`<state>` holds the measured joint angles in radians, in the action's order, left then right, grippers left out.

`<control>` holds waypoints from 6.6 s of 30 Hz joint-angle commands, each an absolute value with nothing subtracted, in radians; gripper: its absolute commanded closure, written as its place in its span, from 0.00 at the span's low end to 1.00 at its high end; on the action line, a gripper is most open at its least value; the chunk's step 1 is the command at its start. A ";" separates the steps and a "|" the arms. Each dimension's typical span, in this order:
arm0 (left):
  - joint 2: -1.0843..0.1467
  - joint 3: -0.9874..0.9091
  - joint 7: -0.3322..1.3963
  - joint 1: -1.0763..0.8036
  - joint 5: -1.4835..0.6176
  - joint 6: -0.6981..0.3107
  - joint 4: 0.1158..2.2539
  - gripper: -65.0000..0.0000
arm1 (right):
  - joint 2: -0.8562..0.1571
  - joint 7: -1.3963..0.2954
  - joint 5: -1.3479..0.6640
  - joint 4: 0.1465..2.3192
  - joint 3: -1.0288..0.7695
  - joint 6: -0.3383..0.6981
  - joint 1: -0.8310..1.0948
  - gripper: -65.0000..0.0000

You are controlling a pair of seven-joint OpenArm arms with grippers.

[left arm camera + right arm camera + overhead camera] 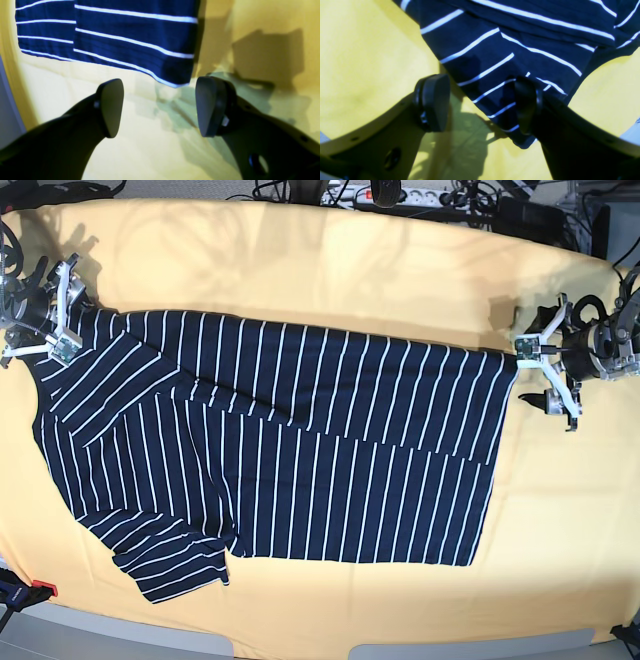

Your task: Fold the T-shirt properly

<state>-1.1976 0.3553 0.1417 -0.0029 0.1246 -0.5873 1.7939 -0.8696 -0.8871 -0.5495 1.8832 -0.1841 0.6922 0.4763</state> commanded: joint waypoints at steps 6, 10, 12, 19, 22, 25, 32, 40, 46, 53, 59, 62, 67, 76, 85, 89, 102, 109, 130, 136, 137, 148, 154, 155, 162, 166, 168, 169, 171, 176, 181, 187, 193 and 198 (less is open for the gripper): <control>-1.161 0.347 0.119 0.014 0.124 -0.583 1.763 0.42 | -0.895 -0.875 -0.550 1.895 -0.196 0.691 0.471 0.36; -1.136 0.347 0.113 0.034 0.124 -0.583 1.751 0.42 | -0.895 -0.868 -0.550 1.895 -0.196 0.691 0.471 0.36; -1.133 0.348 0.104 0.050 0.123 -0.583 1.751 0.42 | -0.895 -0.864 -0.550 1.895 -0.196 0.691 0.471 0.36; -1.133 0.362 0.075 0.065 0.126 -0.599 1.721 0.42 | -0.895 -0.864 -0.550 1.895 -0.196 0.676 0.471 0.36; -1.132 0.407 0.058 0.076 0.179 -0.609 1.709 0.42 | -0.895 -0.857 -0.549 1.895 -0.196 0.677 0.471 0.36; -1.127 0.497 0.053 0.136 0.194 -0.607 1.689 0.44 | -0.895 -0.849 -0.550 1.895 -0.196 0.677 0.471 0.36; -1.111 0.649 0.113 0.284 0.221 -0.549 1.668 1.00 | -0.896 -0.913 -0.519 1.895 -0.196 0.691 0.471 0.36; -1.117 0.649 0.114 0.361 0.151 -0.549 1.669 1.00 | -0.929 -0.915 -0.417 1.866 -0.196 0.698 0.490 0.36; -1.116 0.649 0.120 0.366 0.124 -0.550 1.669 1.00 | -0.928 -0.754 -0.326 1.711 -0.196 0.698 0.490 0.43; -1.116 0.649 0.120 0.366 0.110 -0.550 1.681 1.00 | -0.928 -0.582 -0.194 1.613 -0.196 0.640 0.490 0.43; -1.117 0.649 0.129 0.366 0.111 -0.553 1.711 1.00 | -0.929 -0.616 -0.194 1.613 -0.196 0.628 0.484 1.00; -1.130 0.649 0.139 0.366 0.111 -0.588 1.730 1.00 | -0.935 -0.677 -0.194 1.638 -0.196 0.625 0.482 1.00; -1.196 0.649 0.139 0.366 0.111 -0.595 1.776 1.00 | -1.005 -0.789 -0.337 1.684 -0.196 0.658 0.485 1.00; -1.307 0.649 0.139 0.365 0.040 -0.667 1.858 1.00 | -1.114 -0.914 -0.573 1.689 -0.196 0.698 0.485 1.00; -1.426 0.649 0.138 0.357 -0.071 -0.698 1.934 1.00 | -1.134 -1.211 -0.862 1.690 -0.196 0.698 0.490 1.00; -1.464 0.649 0.139 0.354 -0.118 -0.698 1.967 1.00 | -1.166 -1.356 -1.030 1.690 -0.196 0.698 0.490 1.00; -1.553 0.649 0.237 0.173 -0.122 -0.698 2.035 1.00 | -1.238 -1.396 -1.295 1.690 -0.196 0.698 0.490 1.00; -1.553 0.649 0.237 0.162 -0.122 -0.698 2.067 1.00 | -1.261 -1.396 -1.294 1.689 -0.196 0.698 0.548 1.00; -1.553 0.649 0.253 0.162 -0.178 -0.698 2.075 0.49 | -1.286 -1.396 -1.323 1.713 -0.198 0.698 0.638 0.76; -1.553 0.648 0.429 0.165 -0.201 -0.698 2.116 0.41 | -1.333 -1.396 -1.328 1.734 -0.198 0.698 0.633 0.61; -1.553 0.648 0.454 0.165 -0.201 -0.698 2.126 0.41 | -1.344 -1.396 -1.330 1.734 -0.198 0.698 0.623 0.57; -1.553 0.647 0.517 0.364 -0.396 -0.525 2.135 0.41 | -1.420 -1.396 -1.335 1.733 -0.198 0.698 0.321 0.51; -1.452 0.647 0.532 0.495 -0.543 -0.334 1.950 0.42 | -1.396 -1.376 -1.256 1.732 -0.198 0.690 0.204 0.51; -1.415 0.647 0.532 0.517 -0.559 -0.308 1.892 0.44 | -1.382 -1.357 -1.225 1.732 -0.198 0.680 0.189 0.51; -1.060 0.532 0.526 0.666 -0.731 -0.299 1.315 0.45 | -1.300 -1.309 -1.170 1.732 -0.198 0.662 0.152 0.51; -0.875 0.384 0.529 0.710 -0.899 -0.484 0.941 0.45 | -1.282 -1.309 -1.168 1.732 -0.198 0.662 0.155 0.51; -0.803 0.346 0.524 0.733 -0.964 -0.569 0.768 0.44 | -1.275 -1.308 -1.161 1.732 -0.198 0.662 0.152 0.51; -0.769 0.334 0.522 0.745 -0.989 -0.604 0.694 0.44 | -1.274 -1.308 -1.156 1.732 -0.198 0.662 0.153 0.51; -0.708 0.324 0.514 0.763 -1.010 -0.665 0.560 0.44 | -1.275 -1.290 -1.147 1.732 -0.198 0.662 0.152 0.51; -0.604 0.324 0.474 0.743 -0.992 -0.698 0.451 0.44 | -1.275 -1.268 -1.147 1.732 -0.198 0.660 0.152 0.51; -0.545 0.324 0.473 0.731 -0.920 -0.677 0.451 0.44 | -1.274 -1.275 -1.147 1.732 -0.198 0.646 0.152 0.51; -0.513 0.324 0.570 0.727 -0.988 -0.698 0.452 0.48 | -1.271 -1.264 -1.148 1.732 -0.198 0.647 0.152 0.51; -0.521 0.324 0.570 0.727 -1.030 -0.698 0.452 0.98 | -1.158 -1.156 -1.103 1.732 -0.198 0.660 0.152 0.51; -0.521 0.324 0.562 0.727 -1.031 -0.698 0.452 1.00 | -0.988 -0.877 -0.780 1.732 -0.198 0.605 0.121 0.47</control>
<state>-0.5095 0.3260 0.5507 0.7036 -1.0397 -0.6964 0.4450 -0.9558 -0.8959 -0.7624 1.7222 -0.1841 0.6147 0.1410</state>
